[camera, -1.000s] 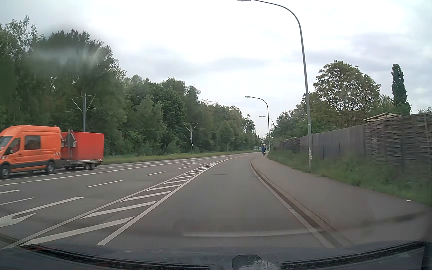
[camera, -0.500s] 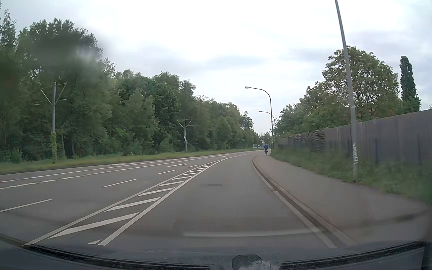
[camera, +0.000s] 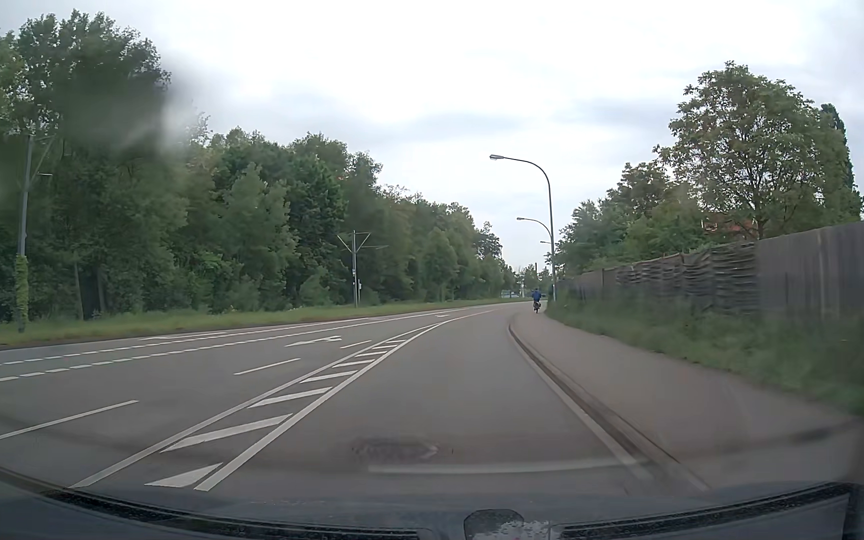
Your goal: Follow the waypoints while adhering to traffic rules and regulations
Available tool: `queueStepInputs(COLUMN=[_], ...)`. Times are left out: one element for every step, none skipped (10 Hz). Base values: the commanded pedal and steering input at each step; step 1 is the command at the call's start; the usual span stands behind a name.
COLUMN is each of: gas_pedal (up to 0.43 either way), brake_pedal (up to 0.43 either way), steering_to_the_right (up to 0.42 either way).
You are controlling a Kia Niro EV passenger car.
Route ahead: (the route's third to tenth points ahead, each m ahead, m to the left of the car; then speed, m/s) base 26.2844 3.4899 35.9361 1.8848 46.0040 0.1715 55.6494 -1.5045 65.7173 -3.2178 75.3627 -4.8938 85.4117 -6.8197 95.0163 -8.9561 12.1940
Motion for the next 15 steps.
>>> queueStepInputs(gas_pedal=[0.098, 0.098, 0.098, 0.098, 0.098, 0.098, 0.098, 0.098, 0.098, 0.098, 0.098, 0.098, 0.098, 0.098, 0.098], brake_pedal=[0.0, 0.0, 0.0, 0.0, 0.0, 0.0, 0.0, 0.0, 0.0, 0.0, 0.0, 0.0, 0.0, 0.0, 0.0], steering_to_the_right=[0.008, 0.009, 0.01, 0.011, 0.012, 0.013, 0.013, 0.013, 0.013, 0.013, 0.014, 0.014, 0.014, 0.015, 0.016])
